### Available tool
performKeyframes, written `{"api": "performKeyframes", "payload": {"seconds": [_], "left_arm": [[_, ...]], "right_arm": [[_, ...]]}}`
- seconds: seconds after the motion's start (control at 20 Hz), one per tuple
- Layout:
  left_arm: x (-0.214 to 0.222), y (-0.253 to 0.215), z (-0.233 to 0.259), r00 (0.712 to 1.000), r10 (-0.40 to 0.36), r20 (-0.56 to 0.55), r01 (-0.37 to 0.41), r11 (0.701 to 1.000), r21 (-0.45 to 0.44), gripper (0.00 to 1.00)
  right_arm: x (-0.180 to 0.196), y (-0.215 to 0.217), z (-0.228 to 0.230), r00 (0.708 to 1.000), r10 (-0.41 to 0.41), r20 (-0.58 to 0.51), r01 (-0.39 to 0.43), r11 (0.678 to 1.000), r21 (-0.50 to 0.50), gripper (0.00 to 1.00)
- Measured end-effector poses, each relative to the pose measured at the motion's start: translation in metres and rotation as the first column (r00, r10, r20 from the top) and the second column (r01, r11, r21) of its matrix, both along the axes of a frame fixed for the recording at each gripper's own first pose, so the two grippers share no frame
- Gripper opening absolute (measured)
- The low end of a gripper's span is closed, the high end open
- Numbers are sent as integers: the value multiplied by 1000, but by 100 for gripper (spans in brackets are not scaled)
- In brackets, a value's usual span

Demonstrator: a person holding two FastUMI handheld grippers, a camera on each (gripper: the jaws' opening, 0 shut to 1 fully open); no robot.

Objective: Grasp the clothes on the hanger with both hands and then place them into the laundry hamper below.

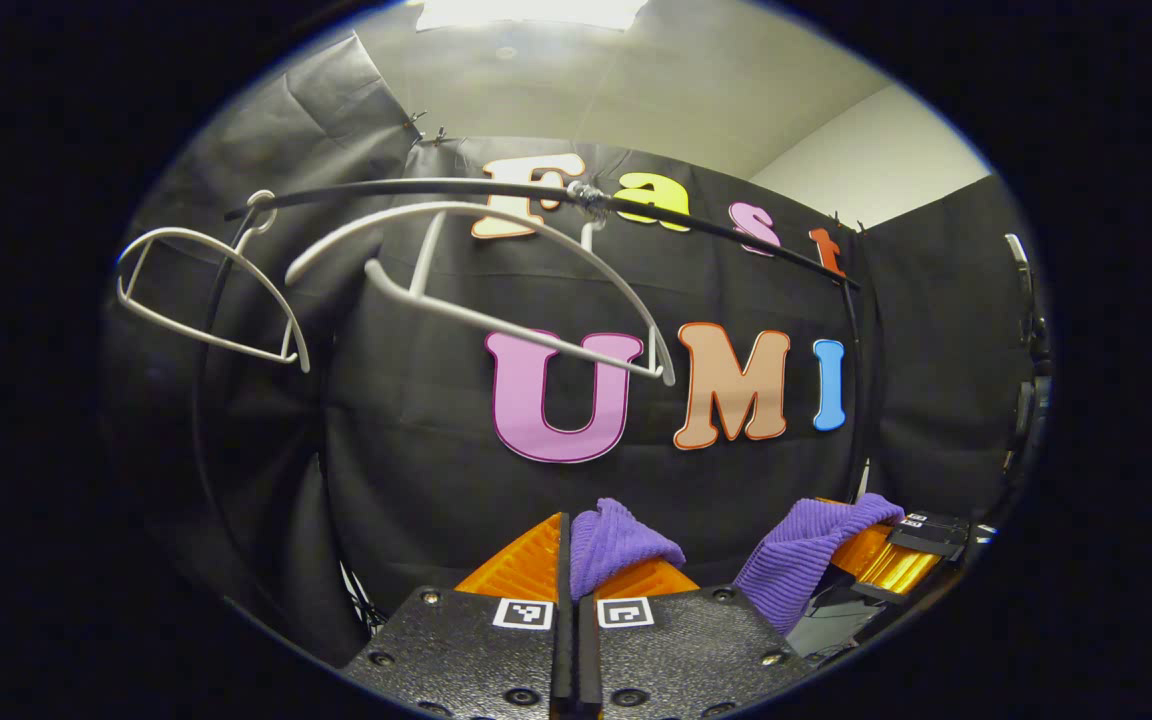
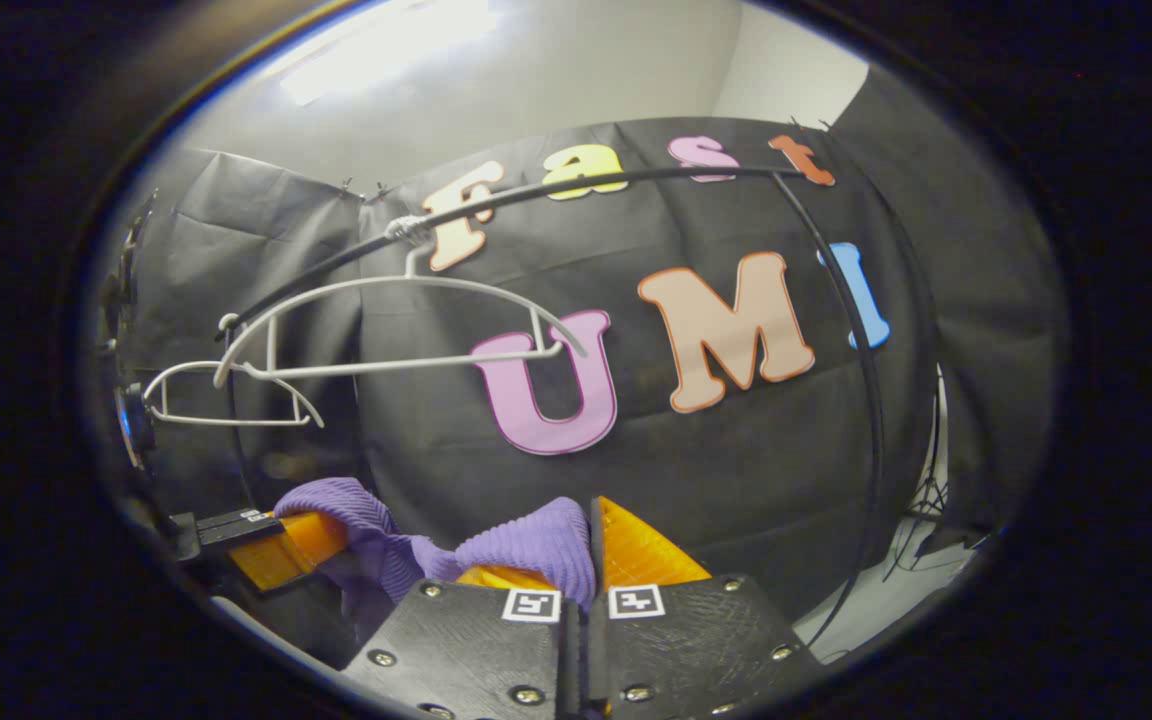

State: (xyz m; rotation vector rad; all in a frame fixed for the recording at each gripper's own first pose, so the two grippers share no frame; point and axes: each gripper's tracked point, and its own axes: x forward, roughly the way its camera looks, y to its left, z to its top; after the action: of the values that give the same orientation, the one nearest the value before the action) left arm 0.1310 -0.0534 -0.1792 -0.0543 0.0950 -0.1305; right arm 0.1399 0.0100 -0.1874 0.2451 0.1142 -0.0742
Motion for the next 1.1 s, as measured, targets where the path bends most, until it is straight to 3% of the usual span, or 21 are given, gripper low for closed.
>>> {"api": "performKeyframes", "payload": {"seconds": [0.35, 0.75, 0.95, 1.1], "left_arm": [[11, -1, -103, 997, 8, -76, -7, 1000, 18, 2], [18, 6, -228, 964, 43, -262, -42, 999, 9, 3], [13, 15, -297, 930, 59, -364, -53, 998, 26, 3], [3, 19, -351, 882, 68, -466, -57, 998, 39, 4]], "right_arm": [[12, -7, -109, 991, -25, -135, 28, 999, 25, 4], [16, -24, -236, 948, -69, -310, 82, 996, 30, 4], [6, -28, -294, 908, -77, -412, 89, 996, 8, 5], [-6, -31, -335, 864, -90, -495, 103, 995, -2, 5]]}}
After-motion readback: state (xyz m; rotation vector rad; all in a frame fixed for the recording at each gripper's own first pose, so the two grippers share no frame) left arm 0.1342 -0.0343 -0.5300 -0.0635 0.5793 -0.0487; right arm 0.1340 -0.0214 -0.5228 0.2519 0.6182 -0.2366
